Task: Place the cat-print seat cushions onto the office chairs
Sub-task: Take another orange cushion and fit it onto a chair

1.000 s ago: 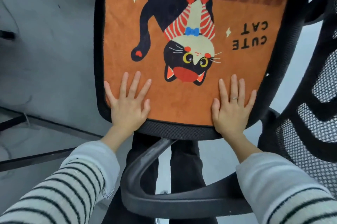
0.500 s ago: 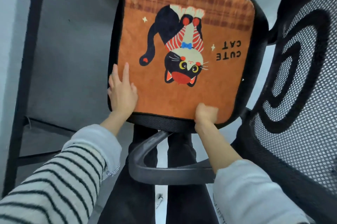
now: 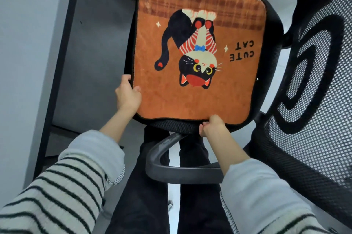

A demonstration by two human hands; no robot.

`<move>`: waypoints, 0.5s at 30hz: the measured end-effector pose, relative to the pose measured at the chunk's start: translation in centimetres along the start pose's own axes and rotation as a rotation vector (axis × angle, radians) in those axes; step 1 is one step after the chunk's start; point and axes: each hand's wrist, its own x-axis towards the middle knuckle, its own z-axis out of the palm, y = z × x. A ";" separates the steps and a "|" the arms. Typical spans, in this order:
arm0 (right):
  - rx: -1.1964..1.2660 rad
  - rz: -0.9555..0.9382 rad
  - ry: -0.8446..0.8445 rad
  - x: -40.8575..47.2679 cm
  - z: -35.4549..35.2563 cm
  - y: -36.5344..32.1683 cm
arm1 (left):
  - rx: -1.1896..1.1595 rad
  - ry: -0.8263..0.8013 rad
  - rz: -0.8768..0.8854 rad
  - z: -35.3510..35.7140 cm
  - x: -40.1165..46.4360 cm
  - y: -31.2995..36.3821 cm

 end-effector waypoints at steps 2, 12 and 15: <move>0.049 -0.052 0.153 -2.5 0.2 -1.9 | -0.079 -0.034 -0.079 -0.5 -0.8 -0.6; -0.653 -0.879 0.214 -8.2 0.5 -13.5 | 0.243 -0.649 -0.271 1.0 -6.6 0.1; -0.719 -1.024 0.259 -7.0 0.0 -15.5 | 0.397 -0.582 -0.113 1.4 -5.3 1.4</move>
